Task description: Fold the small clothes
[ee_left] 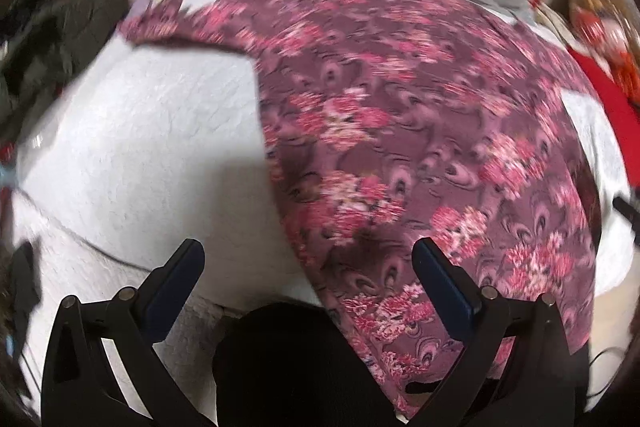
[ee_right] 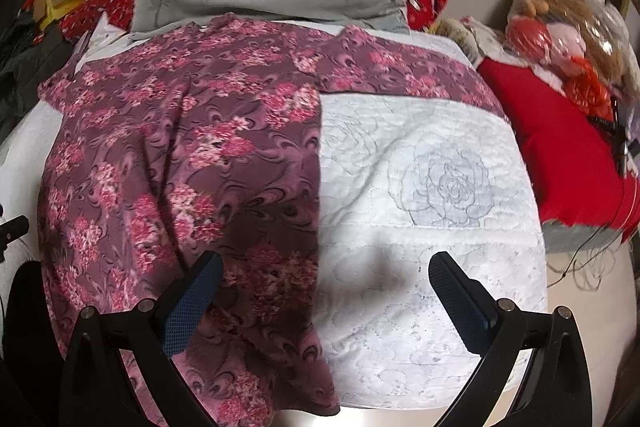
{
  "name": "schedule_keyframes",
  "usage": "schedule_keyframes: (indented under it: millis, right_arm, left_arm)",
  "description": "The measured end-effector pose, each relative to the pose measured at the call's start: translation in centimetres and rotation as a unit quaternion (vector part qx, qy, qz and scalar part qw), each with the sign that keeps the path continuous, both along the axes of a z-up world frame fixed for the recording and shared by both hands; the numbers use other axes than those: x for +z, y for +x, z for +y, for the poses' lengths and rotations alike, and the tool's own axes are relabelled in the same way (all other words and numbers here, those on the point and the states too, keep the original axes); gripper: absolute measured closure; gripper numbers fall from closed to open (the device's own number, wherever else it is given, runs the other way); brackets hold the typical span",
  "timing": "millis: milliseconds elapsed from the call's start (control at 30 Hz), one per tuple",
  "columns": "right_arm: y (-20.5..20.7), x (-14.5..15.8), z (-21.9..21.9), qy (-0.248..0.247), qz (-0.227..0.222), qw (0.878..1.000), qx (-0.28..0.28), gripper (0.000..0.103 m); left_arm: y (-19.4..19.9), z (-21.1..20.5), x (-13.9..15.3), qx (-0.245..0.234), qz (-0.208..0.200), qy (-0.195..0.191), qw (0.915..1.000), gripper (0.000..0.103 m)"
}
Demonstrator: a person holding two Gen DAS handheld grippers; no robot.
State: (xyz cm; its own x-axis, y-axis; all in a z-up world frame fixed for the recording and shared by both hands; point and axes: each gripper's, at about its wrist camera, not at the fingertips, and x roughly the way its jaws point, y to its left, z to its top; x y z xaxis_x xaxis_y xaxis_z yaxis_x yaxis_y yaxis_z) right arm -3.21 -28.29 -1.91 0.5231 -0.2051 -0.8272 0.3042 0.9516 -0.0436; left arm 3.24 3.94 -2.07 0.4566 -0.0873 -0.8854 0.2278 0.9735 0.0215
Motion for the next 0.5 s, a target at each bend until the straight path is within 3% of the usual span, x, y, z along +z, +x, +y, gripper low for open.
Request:
schedule_keyframes:
  millis: [167,300,367,400,433,467,500]
  right_arm:
    - [0.5,-2.4,-1.6,0.039,0.026,0.999,-0.015,0.005]
    - [1.0,-4.5,-0.8,0.063,0.055,0.996,0.01,0.022]
    - [0.8,-4.9,0.3,0.032,0.057,0.997,0.028,0.022]
    - [0.8,-4.9,0.6,0.021,0.055,0.998,0.037,0.028]
    - [0.6,-4.7,1.0,0.011,0.051,0.998,0.044,0.041]
    - [0.5,-4.5,1.3,0.01,0.046,0.997,0.053,0.048]
    - [0.3,-4.3,1.5,0.012,0.044,0.997,0.063,0.065]
  left_arm:
    - [2.3,2.5,-1.5,0.054,0.062,-0.035,0.996,0.0]
    - [3.0,1.7,-3.5,0.055,0.113,-0.044,0.9911,0.0]
    - [3.2,0.7,-4.7,0.049,0.137,-0.04,0.9886,0.0]
    - [3.2,0.2,-5.4,0.047,0.151,-0.043,0.9865,0.006]
    - [3.1,-0.2,-6.1,0.045,0.169,-0.051,0.9832,0.013]
    - [3.0,-0.8,-7.1,0.037,0.202,-0.067,0.9765,0.039]
    - [2.9,-1.0,-7.7,0.033,0.222,-0.079,0.9713,0.054]
